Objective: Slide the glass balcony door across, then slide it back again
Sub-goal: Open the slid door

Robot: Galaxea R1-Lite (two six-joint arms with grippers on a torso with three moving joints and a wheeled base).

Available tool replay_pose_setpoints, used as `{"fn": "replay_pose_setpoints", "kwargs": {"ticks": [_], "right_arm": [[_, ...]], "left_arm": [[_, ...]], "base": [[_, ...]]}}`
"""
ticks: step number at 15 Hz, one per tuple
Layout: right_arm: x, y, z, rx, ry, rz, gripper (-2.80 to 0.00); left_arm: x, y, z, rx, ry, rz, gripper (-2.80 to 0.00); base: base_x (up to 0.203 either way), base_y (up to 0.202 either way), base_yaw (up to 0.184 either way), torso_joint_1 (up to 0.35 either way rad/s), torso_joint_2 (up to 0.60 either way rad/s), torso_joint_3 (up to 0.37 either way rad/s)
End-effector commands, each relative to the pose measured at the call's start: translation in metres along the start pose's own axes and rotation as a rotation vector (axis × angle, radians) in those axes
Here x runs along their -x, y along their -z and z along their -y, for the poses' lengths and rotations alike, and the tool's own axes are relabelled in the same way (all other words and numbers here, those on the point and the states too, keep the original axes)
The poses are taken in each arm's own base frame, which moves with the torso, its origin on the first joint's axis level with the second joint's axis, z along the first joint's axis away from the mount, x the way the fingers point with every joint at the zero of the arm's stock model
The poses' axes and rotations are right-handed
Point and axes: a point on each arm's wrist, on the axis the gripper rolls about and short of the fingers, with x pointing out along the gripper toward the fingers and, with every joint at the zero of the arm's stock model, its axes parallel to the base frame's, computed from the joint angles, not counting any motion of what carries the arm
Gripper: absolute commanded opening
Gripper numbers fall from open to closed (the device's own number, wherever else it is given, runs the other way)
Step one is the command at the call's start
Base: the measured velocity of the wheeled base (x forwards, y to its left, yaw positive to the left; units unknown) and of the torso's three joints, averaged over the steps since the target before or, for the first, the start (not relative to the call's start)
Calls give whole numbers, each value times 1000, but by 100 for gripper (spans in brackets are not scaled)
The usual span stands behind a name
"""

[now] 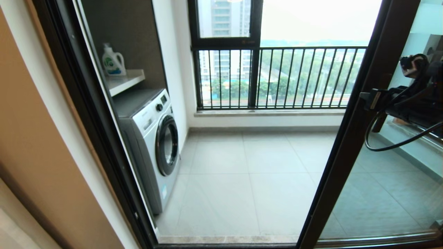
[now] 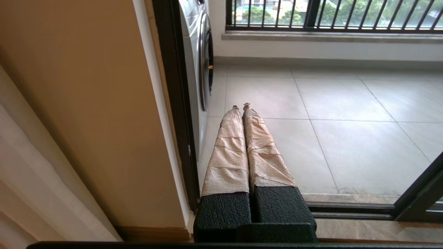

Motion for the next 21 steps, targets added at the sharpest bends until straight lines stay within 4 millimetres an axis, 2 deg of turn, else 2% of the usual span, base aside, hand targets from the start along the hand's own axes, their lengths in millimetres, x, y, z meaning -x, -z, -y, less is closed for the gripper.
{"fn": "replay_pose_setpoints", "kwargs": {"ticks": [1,3,5,10,21], "right_arm": [[-33,11,7,-4,19,-15,-280],[-59,16,13,-4,73,-3,-280],[-75,23,18,-6,106,-3,-280],[-77,26,22,-1,160,-5,-280],[-68,20,57,10,243,9,-280]], "left_arm": [[0,0,0,0,-1,-1,-280],[0,0,0,0,-1,-1,-280],[0,0,0,-1,-1,-1,-280],[0,0,0,0,-1,-1,-280],[0,0,0,0,-1,-1,-280]], "base": [[0,0,0,0,0,0],[0,0,0,0,0,0],[0,0,0,0,0,0],[0,0,0,0,0,0],[0,0,0,0,0,0]]}}
